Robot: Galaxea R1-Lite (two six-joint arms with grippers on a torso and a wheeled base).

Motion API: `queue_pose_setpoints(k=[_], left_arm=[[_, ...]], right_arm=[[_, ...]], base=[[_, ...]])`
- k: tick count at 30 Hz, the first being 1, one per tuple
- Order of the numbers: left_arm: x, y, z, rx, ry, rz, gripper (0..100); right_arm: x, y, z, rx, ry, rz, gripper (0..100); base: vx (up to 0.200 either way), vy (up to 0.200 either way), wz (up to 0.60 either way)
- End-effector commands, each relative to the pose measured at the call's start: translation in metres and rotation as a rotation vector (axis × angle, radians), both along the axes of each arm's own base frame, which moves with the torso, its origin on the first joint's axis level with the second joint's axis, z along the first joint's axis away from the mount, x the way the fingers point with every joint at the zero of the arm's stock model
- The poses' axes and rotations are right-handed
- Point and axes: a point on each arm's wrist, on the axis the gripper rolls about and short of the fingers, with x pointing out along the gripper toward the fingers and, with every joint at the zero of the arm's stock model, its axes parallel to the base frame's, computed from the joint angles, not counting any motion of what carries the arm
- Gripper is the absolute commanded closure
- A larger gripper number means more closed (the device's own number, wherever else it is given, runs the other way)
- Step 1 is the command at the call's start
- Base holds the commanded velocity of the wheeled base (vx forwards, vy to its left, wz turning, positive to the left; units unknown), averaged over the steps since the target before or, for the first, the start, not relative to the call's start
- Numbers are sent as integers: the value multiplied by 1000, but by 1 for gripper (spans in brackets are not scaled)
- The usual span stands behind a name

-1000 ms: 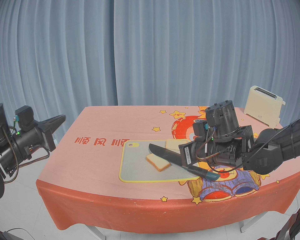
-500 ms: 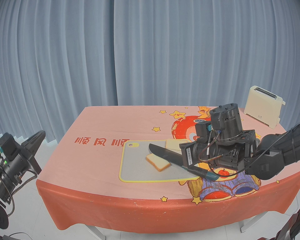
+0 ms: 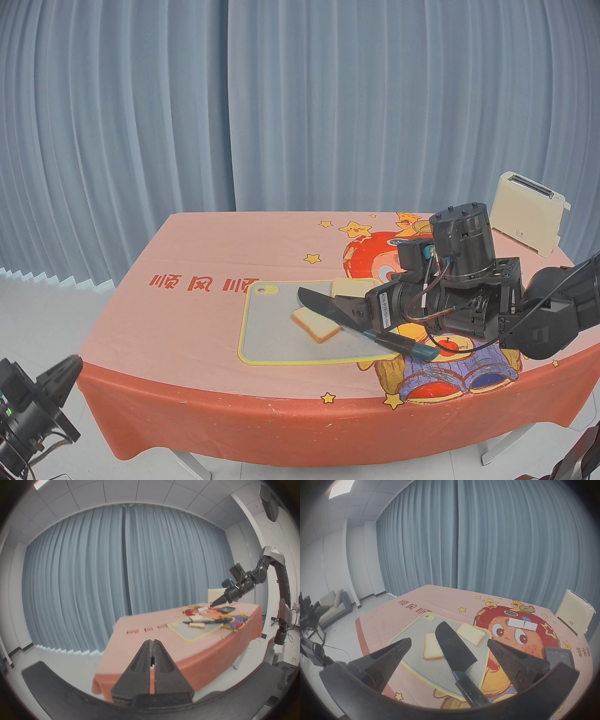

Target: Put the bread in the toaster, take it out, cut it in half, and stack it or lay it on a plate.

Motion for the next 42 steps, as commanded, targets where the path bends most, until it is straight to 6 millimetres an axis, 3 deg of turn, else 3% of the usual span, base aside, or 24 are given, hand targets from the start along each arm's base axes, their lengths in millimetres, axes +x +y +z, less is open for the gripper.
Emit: queue_pose_setpoints(k=[1, 9, 13, 19, 25, 27, 31, 42], left_arm=[[-51, 1, -23, -4, -29, 25, 100], [-83, 3, -51, -28, -43, 127, 100], [-92, 4, -51, -65, -57, 175, 100], [-92, 4, -51, -82, -56, 192, 100], [-92, 1, -51, -134, -39, 78, 100], [-92, 2, -52, -139, -38, 92, 100], [-89, 6, -59, -112, -38, 301, 100], [-88, 6, -59, -113, -69, 279, 100]], right_arm=[[-6, -3, -7, -39, 21, 15, 0], [0, -4, -16, -70, 35, 9, 0], [-1, -2, -18, -73, 35, 18, 0], [-1, -2, -17, -69, 31, 18, 0], [-4, -1, -15, -63, 25, 25, 0], [-4, -1, -14, -61, 23, 25, 0], [-4, -1, -14, -61, 23, 25, 0], [-8, -4, -16, -71, 31, 24, 0]], base=[[0, 0, 0], [0, 0, 0], [0, 0, 0], [0, 0, 0], [0, 0, 0], [0, 0, 0], [0, 0, 0], [0, 0, 0]])
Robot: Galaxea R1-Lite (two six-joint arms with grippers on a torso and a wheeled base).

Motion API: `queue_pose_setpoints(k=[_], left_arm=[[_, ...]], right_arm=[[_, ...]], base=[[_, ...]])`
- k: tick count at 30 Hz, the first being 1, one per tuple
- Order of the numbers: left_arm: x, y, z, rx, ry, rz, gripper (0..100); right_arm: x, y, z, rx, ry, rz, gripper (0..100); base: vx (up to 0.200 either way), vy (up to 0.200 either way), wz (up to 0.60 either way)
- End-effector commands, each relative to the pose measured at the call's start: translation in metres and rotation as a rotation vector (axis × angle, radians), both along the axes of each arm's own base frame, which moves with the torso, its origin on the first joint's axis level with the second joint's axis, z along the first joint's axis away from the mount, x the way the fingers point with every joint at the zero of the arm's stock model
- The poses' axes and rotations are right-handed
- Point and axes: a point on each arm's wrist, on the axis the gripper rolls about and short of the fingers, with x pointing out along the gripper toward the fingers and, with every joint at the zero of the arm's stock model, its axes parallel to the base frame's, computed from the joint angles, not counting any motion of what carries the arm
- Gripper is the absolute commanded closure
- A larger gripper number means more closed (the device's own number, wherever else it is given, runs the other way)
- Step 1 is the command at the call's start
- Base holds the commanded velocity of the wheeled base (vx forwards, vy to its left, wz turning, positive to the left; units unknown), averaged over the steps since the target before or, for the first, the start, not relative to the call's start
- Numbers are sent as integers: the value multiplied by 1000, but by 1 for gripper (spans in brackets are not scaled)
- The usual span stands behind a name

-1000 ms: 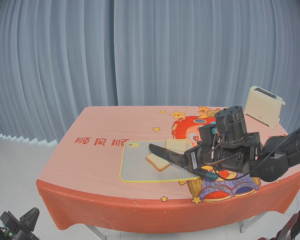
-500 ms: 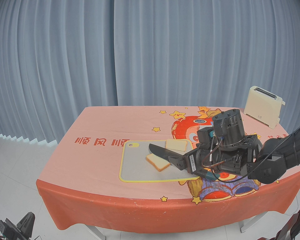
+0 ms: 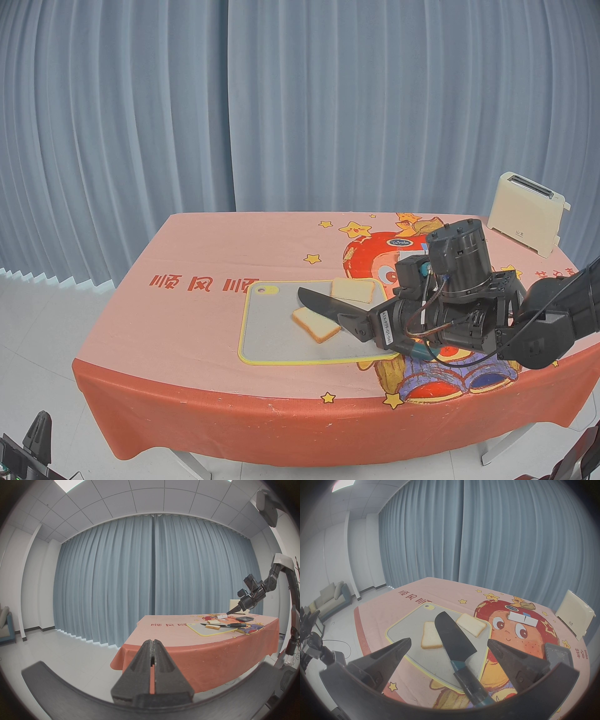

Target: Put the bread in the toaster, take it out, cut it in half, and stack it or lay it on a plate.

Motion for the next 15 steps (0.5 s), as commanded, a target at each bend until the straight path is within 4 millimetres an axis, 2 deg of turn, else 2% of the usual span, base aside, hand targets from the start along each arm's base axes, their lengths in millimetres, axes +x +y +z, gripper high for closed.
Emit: queue_pose_setpoints(k=[1, 4, 7, 15], left_arm=[[2, 0, -5, -3, 23, 1, 100], [2, 0, -5, -3, 23, 1, 100], [2, 0, -5, -3, 23, 1, 100], [2, 0, -5, -3, 23, 1, 100]], right_arm=[[-4, -2, -2, -9, 7, 2, 0], [-12, -3, -3, -15, 12, 15, 0], [-16, -8, 5, -3, -2, 12, 0], [-7, -10, 10, -20, -28, 19, 0]], base=[[0, 0, 0], [0, 0, 0], [0, 0, 0], [0, 0, 0]])
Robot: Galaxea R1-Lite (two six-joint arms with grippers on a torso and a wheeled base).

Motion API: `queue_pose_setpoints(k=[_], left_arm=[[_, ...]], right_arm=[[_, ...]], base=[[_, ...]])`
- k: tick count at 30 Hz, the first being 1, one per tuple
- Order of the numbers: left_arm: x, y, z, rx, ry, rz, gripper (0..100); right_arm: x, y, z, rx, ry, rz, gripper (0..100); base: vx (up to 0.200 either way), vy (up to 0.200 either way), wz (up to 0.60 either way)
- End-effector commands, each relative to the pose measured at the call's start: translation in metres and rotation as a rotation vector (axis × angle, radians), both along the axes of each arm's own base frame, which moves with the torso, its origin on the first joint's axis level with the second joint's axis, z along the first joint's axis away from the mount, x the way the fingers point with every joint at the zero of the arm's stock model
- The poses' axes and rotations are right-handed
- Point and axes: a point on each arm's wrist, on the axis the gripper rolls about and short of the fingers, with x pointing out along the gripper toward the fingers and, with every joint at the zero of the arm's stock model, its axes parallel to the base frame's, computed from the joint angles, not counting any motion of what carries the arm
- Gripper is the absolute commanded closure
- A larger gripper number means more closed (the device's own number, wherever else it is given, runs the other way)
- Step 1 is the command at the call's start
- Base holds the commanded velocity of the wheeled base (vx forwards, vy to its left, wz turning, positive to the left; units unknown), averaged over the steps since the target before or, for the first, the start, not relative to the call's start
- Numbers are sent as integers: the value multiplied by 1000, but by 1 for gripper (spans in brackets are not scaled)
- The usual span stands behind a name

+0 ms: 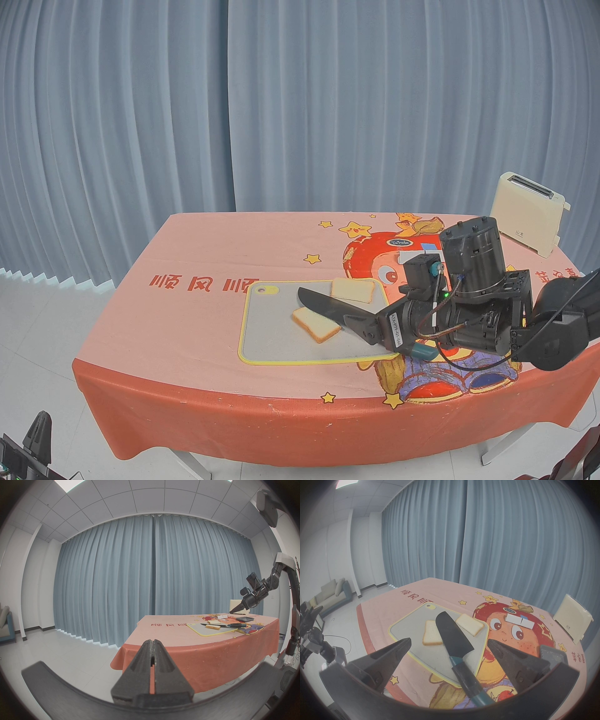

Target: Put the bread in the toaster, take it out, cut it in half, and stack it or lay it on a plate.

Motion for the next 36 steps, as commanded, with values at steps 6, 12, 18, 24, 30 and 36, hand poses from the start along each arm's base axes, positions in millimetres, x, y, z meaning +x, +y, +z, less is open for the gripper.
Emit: queue_pose_setpoints(k=[6, 12, 18, 24, 30, 36], left_arm=[[2, 0, -5, -1, 23, 1, 100], [2, 0, -5, -1, 23, 1, 100], [2, 0, -5, -1, 23, 1, 100], [2, 0, -5, -1, 23, 1, 100], [2, 0, -5, -1, 23, 1, 100], [2, 0, -5, -1, 23, 1, 100]], right_arm=[[5, -7, -1, 4, 11, -13, 0], [12, -14, -19, -23, 74, -1, 0], [14, -23, -35, -54, 134, 38, 0], [23, -26, -47, -91, 154, 36, 0], [27, -25, -55, -103, 170, 34, 0], [31, -23, -57, -104, 172, 31, 100]], base=[[0, 0, 0], [0, 0, 0], [0, 0, 0], [0, 0, 0], [0, 0, 0], [0, 0, 0]])
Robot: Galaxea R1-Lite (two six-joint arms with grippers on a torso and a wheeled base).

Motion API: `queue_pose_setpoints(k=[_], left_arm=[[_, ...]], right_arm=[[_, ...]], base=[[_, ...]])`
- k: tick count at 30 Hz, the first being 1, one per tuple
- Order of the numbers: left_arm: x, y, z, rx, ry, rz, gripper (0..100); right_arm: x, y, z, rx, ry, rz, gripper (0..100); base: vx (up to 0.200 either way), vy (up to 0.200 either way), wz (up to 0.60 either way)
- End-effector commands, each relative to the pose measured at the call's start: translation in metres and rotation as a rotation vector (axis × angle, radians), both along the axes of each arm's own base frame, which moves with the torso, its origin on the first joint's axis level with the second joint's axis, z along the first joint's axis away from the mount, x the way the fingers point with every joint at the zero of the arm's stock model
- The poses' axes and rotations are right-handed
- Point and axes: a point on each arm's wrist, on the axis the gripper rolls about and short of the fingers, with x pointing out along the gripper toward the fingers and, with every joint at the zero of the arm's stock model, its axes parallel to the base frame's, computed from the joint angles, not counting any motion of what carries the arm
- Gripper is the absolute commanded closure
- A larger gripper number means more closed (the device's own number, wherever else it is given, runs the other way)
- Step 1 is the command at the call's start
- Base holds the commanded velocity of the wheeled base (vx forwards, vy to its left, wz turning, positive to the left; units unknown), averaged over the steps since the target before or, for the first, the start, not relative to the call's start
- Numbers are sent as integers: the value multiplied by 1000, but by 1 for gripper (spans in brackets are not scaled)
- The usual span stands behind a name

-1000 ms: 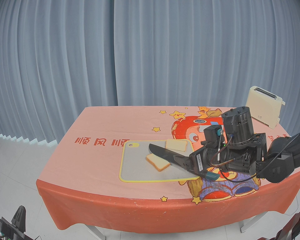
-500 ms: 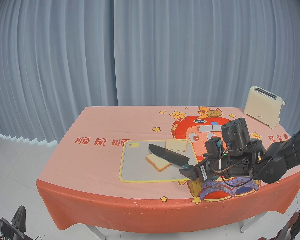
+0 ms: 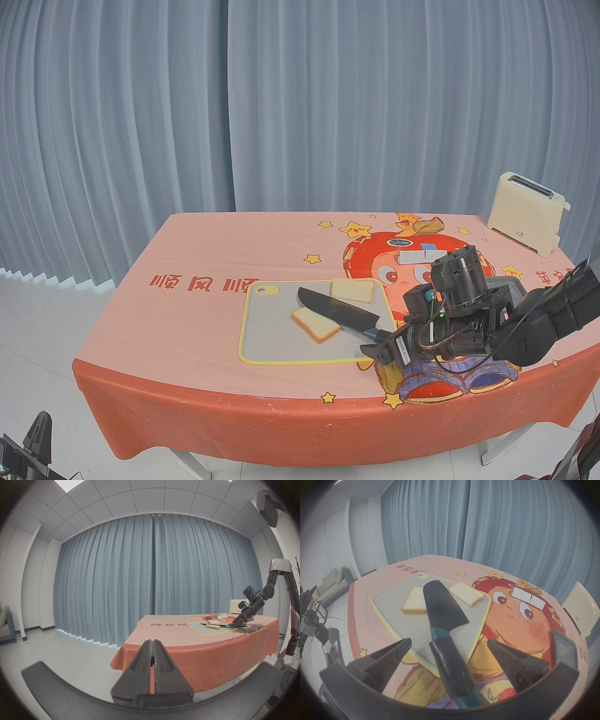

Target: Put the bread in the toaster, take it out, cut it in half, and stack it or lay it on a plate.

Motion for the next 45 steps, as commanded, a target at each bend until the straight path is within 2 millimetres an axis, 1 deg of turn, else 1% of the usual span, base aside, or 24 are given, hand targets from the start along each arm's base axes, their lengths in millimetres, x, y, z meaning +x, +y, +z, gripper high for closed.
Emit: queue_pose_setpoints(k=[1, 7, 10, 16, 24, 26, 32, 36, 42, 45], left_arm=[[2, 0, -5, 0, 22, 1, 100], [2, 0, -5, 0, 22, 1, 100], [2, 0, -5, 0, 22, 1, 100], [2, 0, -5, 0, 22, 1, 100], [2, 0, -5, 0, 22, 1, 100], [2, 0, -5, 0, 22, 1, 100], [2, 0, -5, 0, 22, 1, 100], [2, 0, -5, 0, 22, 1, 100], [2, 0, -5, 0, 22, 1, 100], [2, 0, -5, 0, 22, 1, 100]], right_arm=[[4, 1, -5, -8, 10, -3, 100], [3, 1, -12, -23, 31, -4, 100], [3, 0, -11, -19, 27, -7, 100], [5, 0, 0, 13, -12, -13, 100], [-6, 0, 20, 49, -56, 7, 100], [-11, 3, 26, 67, -70, 21, 100], [-11, 4, 29, 84, -71, 34, 100], [-13, 3, 36, 106, -86, 42, 100], [-13, 4, 56, 208, -99, 12, 100], [-13, 4, 59, 241, -91, 10, 100]], base=[[0, 0, 0], [0, 0, 0], [0, 0, 0], [0, 0, 0], [0, 0, 0], [0, 0, 0], [0, 0, 0], [0, 0, 0], [0, 0, 0], [0, 0, 0]])
